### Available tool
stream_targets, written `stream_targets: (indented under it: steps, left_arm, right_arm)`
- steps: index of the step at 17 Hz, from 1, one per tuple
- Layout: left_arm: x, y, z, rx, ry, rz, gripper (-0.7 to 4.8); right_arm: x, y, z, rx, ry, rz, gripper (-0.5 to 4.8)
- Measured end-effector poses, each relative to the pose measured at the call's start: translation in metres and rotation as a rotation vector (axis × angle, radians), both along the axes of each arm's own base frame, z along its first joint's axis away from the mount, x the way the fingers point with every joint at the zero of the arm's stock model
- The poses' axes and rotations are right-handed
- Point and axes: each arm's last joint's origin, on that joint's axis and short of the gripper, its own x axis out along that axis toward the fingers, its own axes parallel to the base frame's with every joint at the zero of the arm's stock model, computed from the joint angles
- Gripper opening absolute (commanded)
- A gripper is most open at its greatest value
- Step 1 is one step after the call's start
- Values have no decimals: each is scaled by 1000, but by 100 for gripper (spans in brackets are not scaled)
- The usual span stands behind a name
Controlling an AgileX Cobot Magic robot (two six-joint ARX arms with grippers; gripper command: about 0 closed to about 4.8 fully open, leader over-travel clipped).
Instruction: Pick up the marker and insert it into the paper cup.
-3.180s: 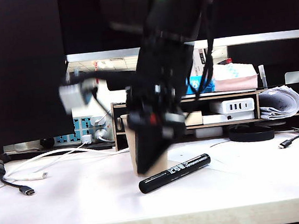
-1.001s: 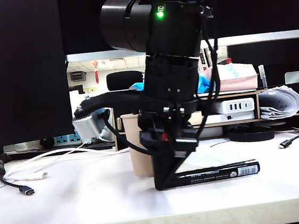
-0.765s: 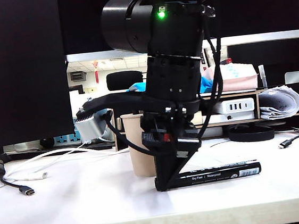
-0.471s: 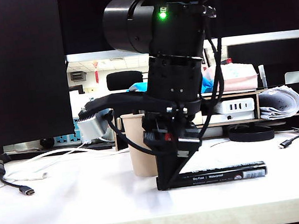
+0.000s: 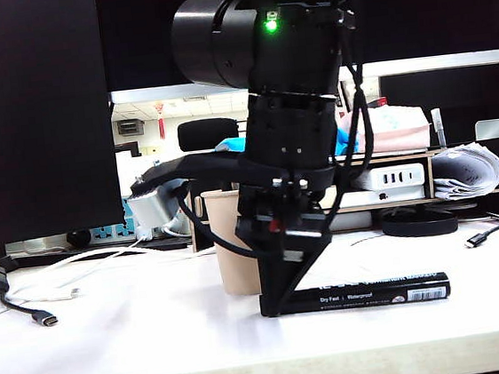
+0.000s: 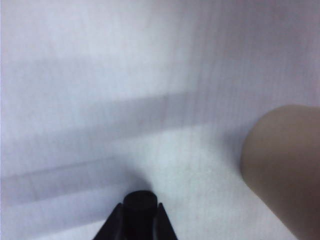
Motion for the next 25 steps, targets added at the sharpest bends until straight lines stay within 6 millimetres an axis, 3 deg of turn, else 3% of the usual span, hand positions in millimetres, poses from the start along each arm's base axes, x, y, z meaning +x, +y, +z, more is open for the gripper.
stream_targets:
  steps: [4,8,11,12,16,19,22,25]
  left_arm:
    - [0,0,0,0,0,0,-5]
    - [0,0,0,0,0,0,-5]
    - [0,0,0,0,0,0,-5]
    - [0,0,0,0,0,0,-5]
    - [0,0,0,0,0,0,-5]
    - [0,0,0,0,0,0,-5]
    - [0,0,0,0,0,0,-5]
    - [0,0,0,0,0,0,-5]
  right_arm:
    - [4,4,9,49,8,-89,16]
    - [9,14,39,125,35,-113,16]
    - [4,11,79,211,7,-98,11]
    - [1,7,100,279,-4,-95,11]
    - [-24,-16,166,556,11,-76,11]
    - [-34,-27,193,686,-47,-46,11]
    - [-22,-31,204,810,-75,-35,11]
    - [9,-45,205,990,-33,-94,11]
